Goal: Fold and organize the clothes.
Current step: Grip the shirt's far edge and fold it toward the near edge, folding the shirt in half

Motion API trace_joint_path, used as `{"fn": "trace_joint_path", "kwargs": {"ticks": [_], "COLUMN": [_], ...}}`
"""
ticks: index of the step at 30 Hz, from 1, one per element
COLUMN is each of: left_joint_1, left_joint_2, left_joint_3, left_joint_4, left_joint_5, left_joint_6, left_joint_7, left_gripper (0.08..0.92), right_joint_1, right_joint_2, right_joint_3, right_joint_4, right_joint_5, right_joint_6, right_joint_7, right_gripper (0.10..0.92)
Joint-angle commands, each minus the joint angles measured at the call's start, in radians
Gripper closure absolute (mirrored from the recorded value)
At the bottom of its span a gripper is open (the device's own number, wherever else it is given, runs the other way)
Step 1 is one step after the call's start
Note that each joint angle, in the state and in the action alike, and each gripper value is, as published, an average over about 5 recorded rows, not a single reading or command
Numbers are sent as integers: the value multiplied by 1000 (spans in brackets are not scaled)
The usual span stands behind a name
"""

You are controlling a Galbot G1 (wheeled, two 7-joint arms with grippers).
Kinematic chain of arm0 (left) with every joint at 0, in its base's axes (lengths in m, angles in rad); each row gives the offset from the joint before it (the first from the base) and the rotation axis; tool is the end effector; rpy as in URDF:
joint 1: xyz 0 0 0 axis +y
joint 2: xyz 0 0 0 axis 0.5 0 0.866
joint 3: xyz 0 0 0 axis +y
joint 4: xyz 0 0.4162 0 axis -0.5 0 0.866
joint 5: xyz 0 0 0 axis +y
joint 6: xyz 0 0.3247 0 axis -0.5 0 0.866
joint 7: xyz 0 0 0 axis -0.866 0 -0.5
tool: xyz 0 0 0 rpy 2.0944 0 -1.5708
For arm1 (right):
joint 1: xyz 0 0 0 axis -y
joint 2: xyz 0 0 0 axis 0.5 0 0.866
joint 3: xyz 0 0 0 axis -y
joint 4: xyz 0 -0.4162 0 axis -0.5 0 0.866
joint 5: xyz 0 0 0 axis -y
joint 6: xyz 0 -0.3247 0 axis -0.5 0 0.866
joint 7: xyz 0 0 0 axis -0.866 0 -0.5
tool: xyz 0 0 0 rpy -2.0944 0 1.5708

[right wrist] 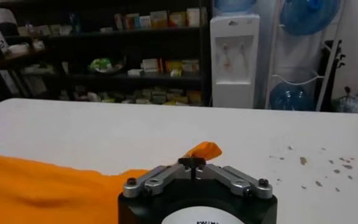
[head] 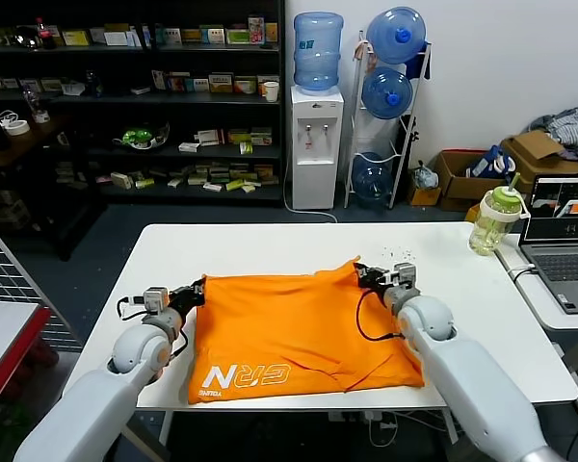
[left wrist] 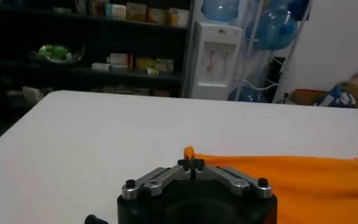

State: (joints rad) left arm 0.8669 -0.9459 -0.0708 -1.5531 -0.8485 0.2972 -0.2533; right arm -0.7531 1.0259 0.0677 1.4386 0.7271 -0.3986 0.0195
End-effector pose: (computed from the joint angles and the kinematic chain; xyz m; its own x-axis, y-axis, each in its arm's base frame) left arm 0.3635 0.1317 -0.3661 -0.8962 0.1311 0.4238 0.0974 0.9902 -0.1003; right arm 0.4117 -0.1167 -0.3622 -0.8432 -0.2972 0.4480 -0.2799 0.9542 0.1061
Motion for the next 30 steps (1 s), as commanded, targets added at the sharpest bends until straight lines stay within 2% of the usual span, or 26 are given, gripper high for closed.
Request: {"fn": "trace_joint_path", "kwargs": {"ticks": [1,11,21,24,30], "left_joint_1": [232,385,467,480,510], "left_joint_2": [73,102,101,95,81], "left_joint_3": [-64,-100,-139,-151,-183], "left_joint_4": [-320,-428,-452,-445,-433], "left_joint_5": [-14,3,34,46,64], "left_joint_6": [21,30,52,62,61], "left_joint_7": [-74,-107,-103,-97,-89], "left_gripper": [909,909,906,860,688], "right_joint_1": [-283,-485,-595,-599,-624], "right_joint_2": [-181,-235,-247,-247,-243], "right_joint_3": [100,228,294,301,321], "right_joint_4": [366,516,576,577,585], "right_joint_5": [81,92,80,72,56], "right_joint_6": [-48,-101,-141,-145,-142], "right_joint_7": [54,114,99,87,70], "right_gripper": [901,901,885,819,645]}}
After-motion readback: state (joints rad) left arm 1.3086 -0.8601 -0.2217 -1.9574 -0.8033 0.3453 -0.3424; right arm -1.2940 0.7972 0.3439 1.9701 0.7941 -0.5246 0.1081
